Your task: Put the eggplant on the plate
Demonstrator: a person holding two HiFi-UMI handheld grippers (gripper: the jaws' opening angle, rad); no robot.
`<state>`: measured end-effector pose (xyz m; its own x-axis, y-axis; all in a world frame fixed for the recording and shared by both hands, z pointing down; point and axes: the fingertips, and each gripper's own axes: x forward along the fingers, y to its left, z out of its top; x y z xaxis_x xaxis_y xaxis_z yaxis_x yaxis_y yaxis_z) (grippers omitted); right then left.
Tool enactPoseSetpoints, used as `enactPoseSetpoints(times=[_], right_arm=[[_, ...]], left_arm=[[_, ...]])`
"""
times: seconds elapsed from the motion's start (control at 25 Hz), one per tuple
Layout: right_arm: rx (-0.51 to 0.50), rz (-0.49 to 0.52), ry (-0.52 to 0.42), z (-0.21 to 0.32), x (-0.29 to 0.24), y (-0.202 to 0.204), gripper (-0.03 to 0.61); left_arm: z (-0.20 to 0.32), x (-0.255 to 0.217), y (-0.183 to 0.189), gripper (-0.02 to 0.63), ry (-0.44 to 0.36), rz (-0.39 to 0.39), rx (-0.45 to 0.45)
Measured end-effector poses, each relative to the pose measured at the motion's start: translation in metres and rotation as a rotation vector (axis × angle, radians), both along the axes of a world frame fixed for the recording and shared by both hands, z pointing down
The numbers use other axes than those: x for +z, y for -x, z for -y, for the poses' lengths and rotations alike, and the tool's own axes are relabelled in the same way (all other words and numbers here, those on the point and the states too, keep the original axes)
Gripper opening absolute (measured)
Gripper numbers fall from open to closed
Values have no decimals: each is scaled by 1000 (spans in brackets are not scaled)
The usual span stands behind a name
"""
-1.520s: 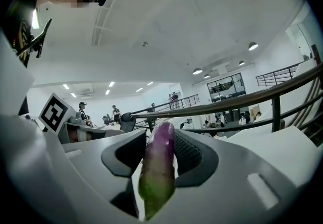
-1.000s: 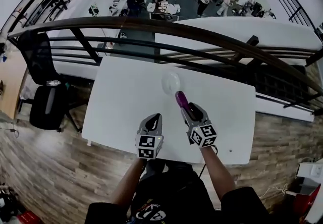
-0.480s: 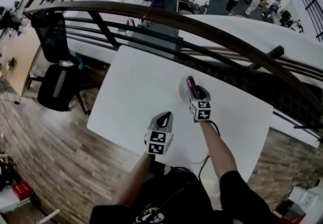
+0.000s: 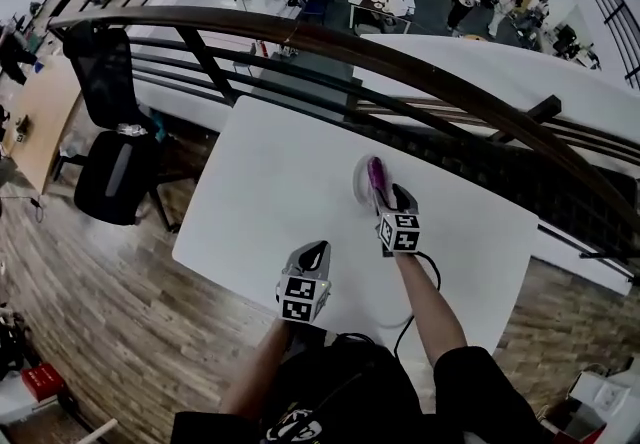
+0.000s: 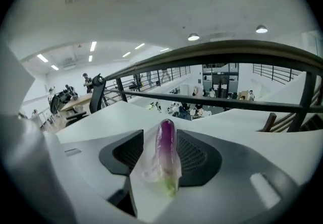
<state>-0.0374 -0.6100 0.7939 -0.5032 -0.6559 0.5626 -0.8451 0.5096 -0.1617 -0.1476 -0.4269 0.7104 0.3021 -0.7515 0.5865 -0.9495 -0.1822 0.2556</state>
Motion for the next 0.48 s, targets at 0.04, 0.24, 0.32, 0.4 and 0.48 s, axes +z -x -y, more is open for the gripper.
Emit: enactPoseSetpoints(times=[0.04, 0.24, 0.32, 0.4, 0.48], right_arm=[[3, 31, -14, -11, -13, -6, 206], [-61, 121, -6, -96, -65, -51, 64], [-61, 151, 31, -131, -78, -69, 3], [-42, 177, 0, -161, -103, -77, 3], [-23, 202, -66, -188, -136, -81, 3]], left_arm=[[-4, -2, 0, 5, -1, 0, 7], [-27, -25, -20, 5, -27, -28, 7], [-32, -36, -34, 5, -70, -22, 32], [-37, -48, -42, 5, -116, -10, 70], [-46, -62, -47, 5, -149, 0, 91]])
